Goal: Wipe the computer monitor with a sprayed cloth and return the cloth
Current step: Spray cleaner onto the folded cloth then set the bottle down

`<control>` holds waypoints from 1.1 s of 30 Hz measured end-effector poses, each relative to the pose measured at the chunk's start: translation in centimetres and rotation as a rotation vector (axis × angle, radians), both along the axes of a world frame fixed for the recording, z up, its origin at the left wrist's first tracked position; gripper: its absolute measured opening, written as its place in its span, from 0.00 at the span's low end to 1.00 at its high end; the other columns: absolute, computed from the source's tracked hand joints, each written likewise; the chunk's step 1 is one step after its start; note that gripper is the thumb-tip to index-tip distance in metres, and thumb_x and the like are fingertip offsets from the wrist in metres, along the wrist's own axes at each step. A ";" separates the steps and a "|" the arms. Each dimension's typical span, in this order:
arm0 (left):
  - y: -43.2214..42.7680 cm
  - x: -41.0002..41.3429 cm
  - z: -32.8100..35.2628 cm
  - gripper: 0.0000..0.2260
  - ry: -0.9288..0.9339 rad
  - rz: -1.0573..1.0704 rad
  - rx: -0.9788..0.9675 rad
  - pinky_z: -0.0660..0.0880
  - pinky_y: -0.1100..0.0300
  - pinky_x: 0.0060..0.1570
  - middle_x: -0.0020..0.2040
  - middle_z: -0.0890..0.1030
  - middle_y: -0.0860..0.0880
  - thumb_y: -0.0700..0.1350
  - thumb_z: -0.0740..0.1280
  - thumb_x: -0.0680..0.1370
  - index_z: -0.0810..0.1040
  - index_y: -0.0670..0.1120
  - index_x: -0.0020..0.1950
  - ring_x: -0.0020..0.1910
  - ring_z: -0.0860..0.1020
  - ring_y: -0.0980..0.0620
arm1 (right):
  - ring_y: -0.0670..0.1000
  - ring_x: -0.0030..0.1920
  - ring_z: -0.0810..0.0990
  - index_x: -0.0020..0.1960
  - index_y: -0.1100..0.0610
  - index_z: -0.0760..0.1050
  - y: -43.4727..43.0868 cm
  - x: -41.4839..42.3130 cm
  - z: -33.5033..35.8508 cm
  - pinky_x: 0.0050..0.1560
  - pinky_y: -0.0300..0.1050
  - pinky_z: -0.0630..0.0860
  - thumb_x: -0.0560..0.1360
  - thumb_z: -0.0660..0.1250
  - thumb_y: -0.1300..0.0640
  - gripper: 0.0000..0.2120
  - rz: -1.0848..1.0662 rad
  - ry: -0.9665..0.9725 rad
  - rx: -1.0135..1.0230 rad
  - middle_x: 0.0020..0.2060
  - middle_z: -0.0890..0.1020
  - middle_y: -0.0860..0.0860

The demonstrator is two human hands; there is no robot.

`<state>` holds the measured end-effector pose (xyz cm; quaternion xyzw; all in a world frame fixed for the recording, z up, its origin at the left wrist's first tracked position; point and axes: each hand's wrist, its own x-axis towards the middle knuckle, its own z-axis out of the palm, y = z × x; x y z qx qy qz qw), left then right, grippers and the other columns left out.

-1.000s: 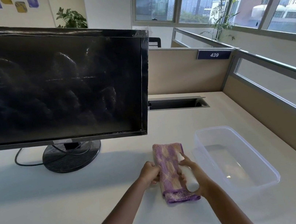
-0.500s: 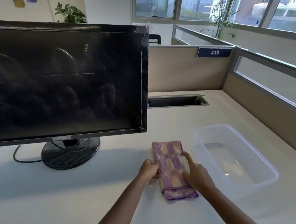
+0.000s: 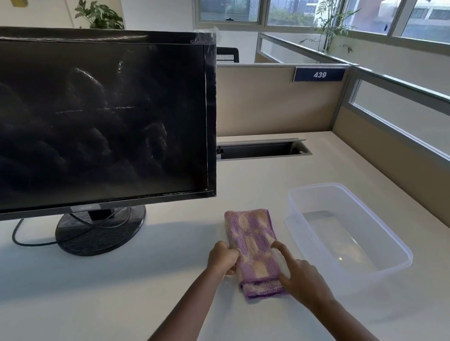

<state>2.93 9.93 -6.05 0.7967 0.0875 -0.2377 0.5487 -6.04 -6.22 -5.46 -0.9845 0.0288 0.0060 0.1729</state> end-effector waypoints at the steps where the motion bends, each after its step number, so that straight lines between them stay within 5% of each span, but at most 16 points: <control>1: -0.2 -0.1 0.0 0.13 -0.010 0.003 0.010 0.64 0.63 0.24 0.30 0.70 0.45 0.39 0.63 0.75 0.64 0.46 0.32 0.23 0.67 0.50 | 0.52 0.35 0.74 0.73 0.46 0.53 0.0 0.1 -0.1 0.37 0.44 0.73 0.78 0.59 0.51 0.27 0.006 0.001 -0.018 0.40 0.79 0.56; 5: -0.7 -0.5 -0.2 0.10 -0.047 -0.018 0.118 0.76 0.56 0.38 0.48 0.81 0.35 0.43 0.67 0.73 0.77 0.35 0.45 0.45 0.81 0.38 | 0.50 0.29 0.70 0.69 0.48 0.59 -0.1 0.5 0.2 0.30 0.41 0.67 0.76 0.62 0.55 0.24 -0.005 -0.069 0.073 0.33 0.77 0.53; 8: -0.7 -0.9 -0.3 0.08 -0.074 -0.049 0.191 0.76 0.54 0.41 0.52 0.81 0.34 0.42 0.66 0.73 0.75 0.36 0.41 0.50 0.81 0.37 | 0.46 0.25 0.66 0.70 0.48 0.58 -0.7 1.1 0.6 0.26 0.37 0.63 0.75 0.63 0.57 0.27 -0.056 -0.179 0.237 0.26 0.69 0.47; 13: -0.3 -0.9 0.2 0.13 -0.118 0.018 0.148 0.66 0.59 0.34 0.30 0.73 0.47 0.44 0.65 0.72 0.68 0.44 0.29 0.34 0.74 0.45 | 0.46 0.32 0.72 0.68 0.53 0.60 -0.9 2.7 1.1 0.30 0.29 0.68 0.74 0.66 0.59 0.25 -0.147 -0.324 0.508 0.39 0.75 0.52; 17: 0.5 -0.8 0.7 0.11 -0.192 0.147 0.083 0.61 0.58 0.31 0.33 0.71 0.49 0.47 0.63 0.75 0.67 0.44 0.35 0.36 0.71 0.47 | 0.47 0.36 0.76 0.59 0.56 0.66 -0.8 4.1 0.9 0.32 0.25 0.67 0.74 0.67 0.60 0.16 -0.222 -0.383 0.661 0.41 0.77 0.52; 21: 1.3 -0.7 0.7 0.14 -0.220 0.229 0.018 0.60 0.58 0.29 0.30 0.67 0.50 0.46 0.62 0.76 0.64 0.46 0.32 0.30 0.67 0.52 | 0.51 0.37 0.75 0.50 0.54 0.65 -0.7 5.0 0.4 0.38 0.41 0.68 0.73 0.68 0.61 0.12 -0.244 -0.393 0.744 0.42 0.77 0.53; 33: 2.1 -2.4 0.6 0.13 -0.213 0.311 -0.123 0.61 0.59 0.31 0.32 0.65 0.50 0.44 0.61 0.77 0.63 0.46 0.33 0.31 0.65 0.53 | 0.53 0.41 0.75 0.49 0.57 0.65 -1.1 4.8 -0.9 0.40 0.39 0.70 0.72 0.69 0.62 0.13 -0.174 -0.371 0.770 0.42 0.77 0.52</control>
